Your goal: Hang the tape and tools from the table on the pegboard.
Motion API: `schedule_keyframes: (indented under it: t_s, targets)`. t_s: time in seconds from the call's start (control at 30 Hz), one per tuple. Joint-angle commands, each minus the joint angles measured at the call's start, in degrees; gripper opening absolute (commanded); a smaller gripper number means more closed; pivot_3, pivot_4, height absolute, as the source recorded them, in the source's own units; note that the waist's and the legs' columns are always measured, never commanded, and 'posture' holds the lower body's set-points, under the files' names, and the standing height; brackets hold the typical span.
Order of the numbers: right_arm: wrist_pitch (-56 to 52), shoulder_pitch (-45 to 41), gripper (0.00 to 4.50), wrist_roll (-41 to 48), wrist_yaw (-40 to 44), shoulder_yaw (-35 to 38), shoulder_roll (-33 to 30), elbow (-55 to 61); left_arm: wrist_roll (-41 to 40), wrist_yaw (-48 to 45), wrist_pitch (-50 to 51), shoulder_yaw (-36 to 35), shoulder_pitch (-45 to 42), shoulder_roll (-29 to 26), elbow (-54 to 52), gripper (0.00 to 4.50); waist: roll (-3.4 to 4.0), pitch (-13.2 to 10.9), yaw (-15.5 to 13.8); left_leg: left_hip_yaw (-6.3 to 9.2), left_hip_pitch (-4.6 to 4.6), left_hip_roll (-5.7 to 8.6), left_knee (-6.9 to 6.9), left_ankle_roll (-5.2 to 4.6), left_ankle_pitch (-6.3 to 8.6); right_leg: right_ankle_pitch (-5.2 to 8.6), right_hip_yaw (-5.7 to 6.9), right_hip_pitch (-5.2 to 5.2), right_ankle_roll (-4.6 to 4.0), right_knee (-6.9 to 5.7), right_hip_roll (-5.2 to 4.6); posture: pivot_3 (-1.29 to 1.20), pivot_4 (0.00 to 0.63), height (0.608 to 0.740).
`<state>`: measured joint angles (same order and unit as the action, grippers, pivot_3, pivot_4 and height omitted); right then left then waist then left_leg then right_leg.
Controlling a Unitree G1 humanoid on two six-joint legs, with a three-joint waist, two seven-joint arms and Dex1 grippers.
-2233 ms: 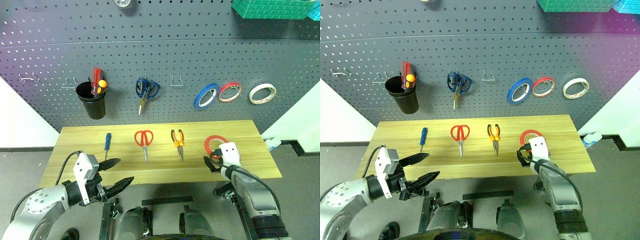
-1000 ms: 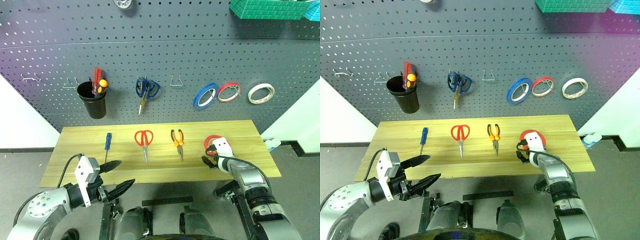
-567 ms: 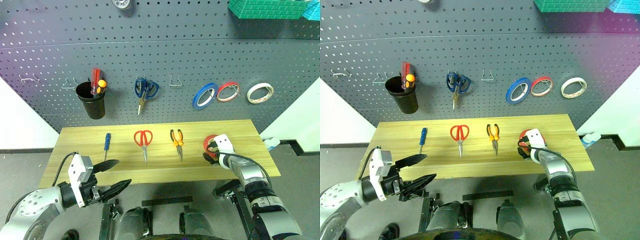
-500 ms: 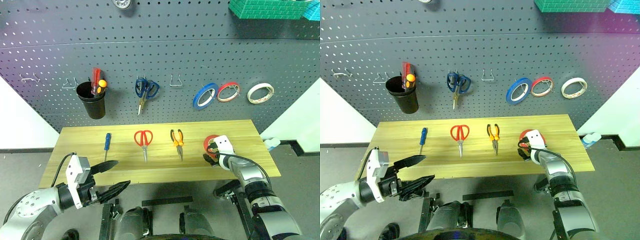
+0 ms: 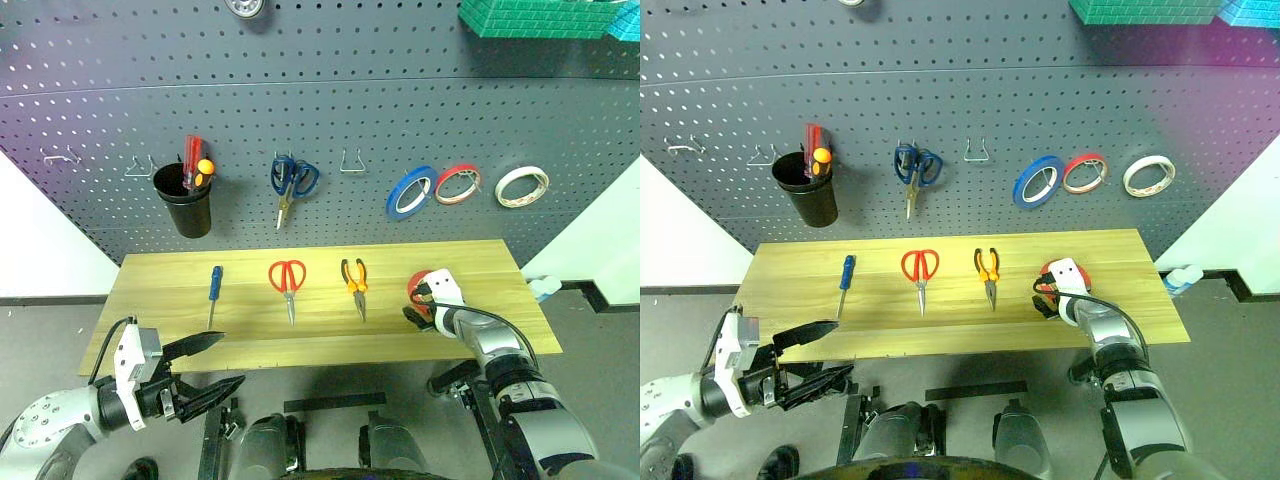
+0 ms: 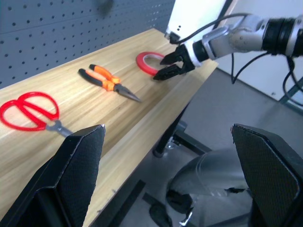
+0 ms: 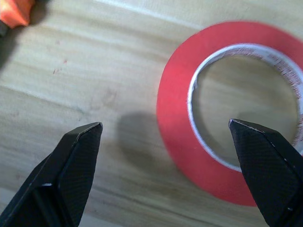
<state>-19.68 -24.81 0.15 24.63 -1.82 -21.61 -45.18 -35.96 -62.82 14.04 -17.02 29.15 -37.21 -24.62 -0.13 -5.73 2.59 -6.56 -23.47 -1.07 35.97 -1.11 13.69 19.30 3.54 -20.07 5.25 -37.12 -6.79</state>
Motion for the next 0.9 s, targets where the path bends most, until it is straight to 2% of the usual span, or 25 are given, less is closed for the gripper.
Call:
schedule_keyframes:
  t_s: [0.03,0.07,0.17,0.3,0.33,0.5,0.73,0.9]
  targets:
    - [-0.09,-1.46,4.50,-0.41,1.46,-0.35,-0.15,-0.83,1.18,-0.58,-2.42,0.06,0.58,0.35,0.41,4.47,0.00,0.00,-0.01,0.00,0.00,0.00,0.00,0.00,0.00,0.00,0.00,0.00,0.00,0.00,0.00,0.03,0.073,0.740]
    - [-0.12,-1.52,4.50,-0.59,1.51,-0.47,-0.13,-0.98,1.26,-0.61,-2.63,0.08,0.58,0.44,0.54,4.47,0.01,0.00,-0.02,0.00,0.00,0.00,-0.01,0.00,0.00,0.00,0.00,-0.01,0.00,0.00,0.00,0.03,0.073,0.740]
    - [-1.19,-1.89,3.94,-0.56,0.72,0.08,0.10,-2.11,1.55,-0.57,-3.11,0.10,0.41,0.60,1.06,4.50,0.00,0.00,-0.01,0.01,0.00,-0.01,-0.02,0.00,0.00,0.01,0.00,-0.02,-0.01,0.00,-0.02,0.03,0.073,0.740]
    - [-1.80,-1.47,2.70,-0.82,0.76,-0.07,0.36,-1.97,1.69,-0.55,-3.28,0.30,0.28,0.54,1.14,4.50,-0.01,0.00,-0.01,0.01,0.00,-0.01,-0.04,0.00,0.01,0.01,-0.01,-0.03,-0.02,0.01,-0.03,0.03,0.074,0.740]
    - [-1.87,-1.40,2.23,-0.78,0.73,0.01,0.47,-1.79,1.71,-0.51,-3.26,0.36,0.24,0.54,1.11,4.50,-0.01,0.01,0.00,0.01,0.00,-0.01,-0.05,0.00,0.01,0.01,-0.01,-0.03,-0.02,0.02,-0.03,0.03,0.074,0.740]
    - [-1.07,-1.25,0.75,-1.28,0.54,-0.13,0.53,-1.34,1.66,0.23,-2.40,0.66,-0.75,0.22,0.40,4.50,-0.04,0.03,0.01,0.01,0.00,-0.01,-0.06,0.01,0.01,0.01,-0.01,-0.04,-0.02,0.02,-0.03,0.02,0.071,0.740]
    - [-0.67,-1.24,0.66,-0.71,1.01,0.33,0.65,-0.66,0.64,1.96,0.07,1.11,-1.99,-0.25,-2.02,4.50,-0.05,0.03,0.04,0.01,0.00,-0.01,-0.07,0.01,0.01,0.01,-0.02,-0.04,-0.03,0.03,-0.03,0.02,0.064,0.740]
    - [-0.25,-0.09,0.66,2.96,3.34,2.88,1.88,2.93,-0.27,2.30,1.81,0.86,-2.64,-0.46,-2.81,4.50,-0.03,0.02,0.08,0.01,-0.01,-0.02,-0.09,0.01,0.01,0.00,-0.02,-0.05,-0.01,0.02,-0.02,0.01,0.058,0.740]
